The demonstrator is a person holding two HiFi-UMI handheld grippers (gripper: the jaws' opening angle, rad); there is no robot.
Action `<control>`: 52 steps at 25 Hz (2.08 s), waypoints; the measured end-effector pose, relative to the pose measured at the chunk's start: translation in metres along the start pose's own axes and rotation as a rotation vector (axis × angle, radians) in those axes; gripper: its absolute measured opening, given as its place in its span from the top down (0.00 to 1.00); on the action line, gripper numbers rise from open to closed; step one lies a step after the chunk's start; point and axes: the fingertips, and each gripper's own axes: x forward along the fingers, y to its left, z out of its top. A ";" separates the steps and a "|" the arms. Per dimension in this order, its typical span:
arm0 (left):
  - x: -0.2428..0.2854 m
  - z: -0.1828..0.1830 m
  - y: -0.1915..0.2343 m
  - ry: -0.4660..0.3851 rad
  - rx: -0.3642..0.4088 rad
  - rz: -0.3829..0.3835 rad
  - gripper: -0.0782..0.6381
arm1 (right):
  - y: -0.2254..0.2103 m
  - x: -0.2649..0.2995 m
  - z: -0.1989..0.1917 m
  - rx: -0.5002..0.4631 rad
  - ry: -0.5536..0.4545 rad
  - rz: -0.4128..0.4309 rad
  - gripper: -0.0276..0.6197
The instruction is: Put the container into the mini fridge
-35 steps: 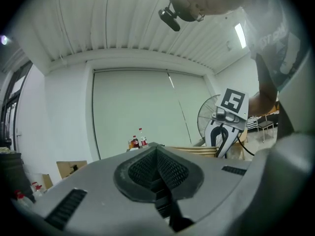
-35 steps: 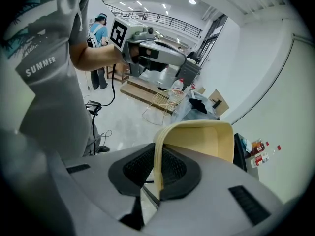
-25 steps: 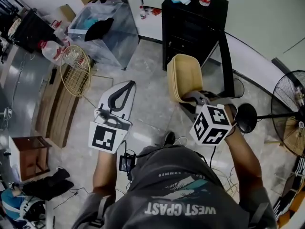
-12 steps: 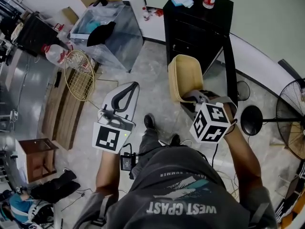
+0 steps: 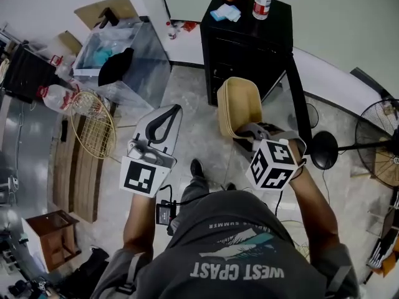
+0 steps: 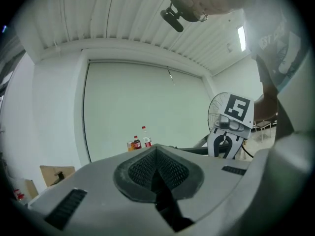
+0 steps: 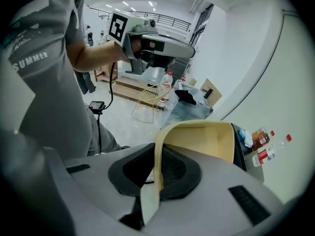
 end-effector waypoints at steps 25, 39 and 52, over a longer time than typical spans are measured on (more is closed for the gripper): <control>0.070 -0.059 0.126 -0.016 -0.062 -0.206 0.87 | -0.102 0.093 0.028 0.156 0.125 -0.123 0.89; 0.124 -0.100 0.137 0.033 -0.096 -0.184 0.87 | -0.149 0.152 -0.027 0.188 0.154 -0.097 0.89; 0.161 -0.131 0.156 0.080 -0.136 -0.128 0.87 | -0.197 0.218 -0.078 0.196 0.190 -0.045 0.89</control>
